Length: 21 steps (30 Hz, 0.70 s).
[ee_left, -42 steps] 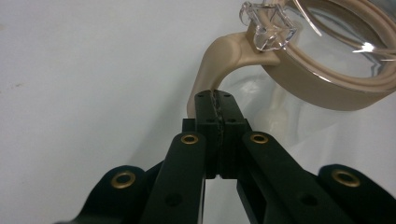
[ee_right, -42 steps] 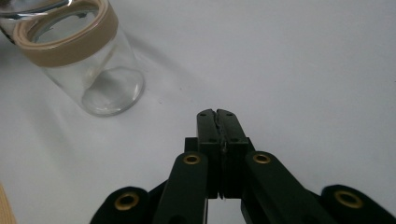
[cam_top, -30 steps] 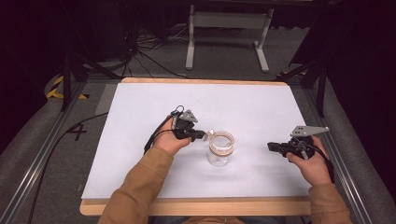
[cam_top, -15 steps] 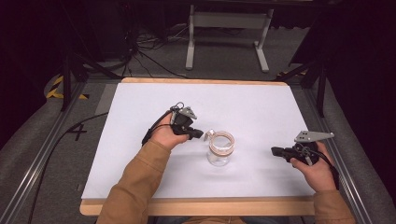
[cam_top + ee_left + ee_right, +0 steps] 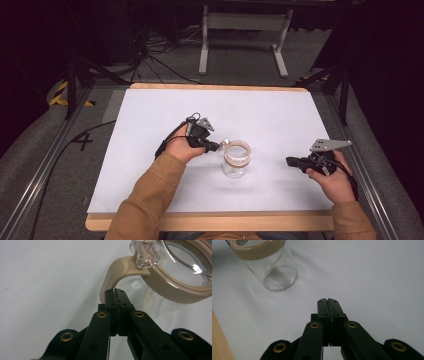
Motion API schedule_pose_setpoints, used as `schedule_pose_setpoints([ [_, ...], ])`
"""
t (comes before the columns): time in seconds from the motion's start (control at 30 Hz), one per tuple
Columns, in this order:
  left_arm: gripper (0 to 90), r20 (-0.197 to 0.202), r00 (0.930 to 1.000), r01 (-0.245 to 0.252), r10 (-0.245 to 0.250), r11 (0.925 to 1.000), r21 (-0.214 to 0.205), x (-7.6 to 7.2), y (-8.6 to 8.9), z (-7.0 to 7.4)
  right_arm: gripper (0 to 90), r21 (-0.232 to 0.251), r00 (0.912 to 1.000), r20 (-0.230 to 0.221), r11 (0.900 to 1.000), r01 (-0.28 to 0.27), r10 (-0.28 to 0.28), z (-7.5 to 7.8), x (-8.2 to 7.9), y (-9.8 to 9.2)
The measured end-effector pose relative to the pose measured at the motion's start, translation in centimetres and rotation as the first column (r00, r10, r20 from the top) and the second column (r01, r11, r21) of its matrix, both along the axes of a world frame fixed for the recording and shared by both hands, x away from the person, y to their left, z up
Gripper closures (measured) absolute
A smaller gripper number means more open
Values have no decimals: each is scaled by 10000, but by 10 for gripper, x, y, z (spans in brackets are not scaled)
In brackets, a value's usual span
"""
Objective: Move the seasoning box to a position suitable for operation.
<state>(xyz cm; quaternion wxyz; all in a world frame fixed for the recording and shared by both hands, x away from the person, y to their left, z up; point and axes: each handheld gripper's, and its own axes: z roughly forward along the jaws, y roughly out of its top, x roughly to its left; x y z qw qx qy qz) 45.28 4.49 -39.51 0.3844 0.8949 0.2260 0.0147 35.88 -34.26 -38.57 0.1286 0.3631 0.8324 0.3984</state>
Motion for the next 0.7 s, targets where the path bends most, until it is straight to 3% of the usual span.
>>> schedule_pose_setpoints([
  [0.43,900,398,9992,-88,97,9997,-233,8,-13,-4,900,-35,10000,-37,10000,43,-43,-1,-7,-3],
  [0.6,899,494,9983,329,-305,9982,-492,15,-26,-12,900,-72,9999,-43,9999,132,-132,-3,-11,-5],
  [0.7,899,590,9971,507,-482,9978,-422,19,-33,-13,900,-97,9999,-30,9998,159,-159,-4,-16,-7],
])
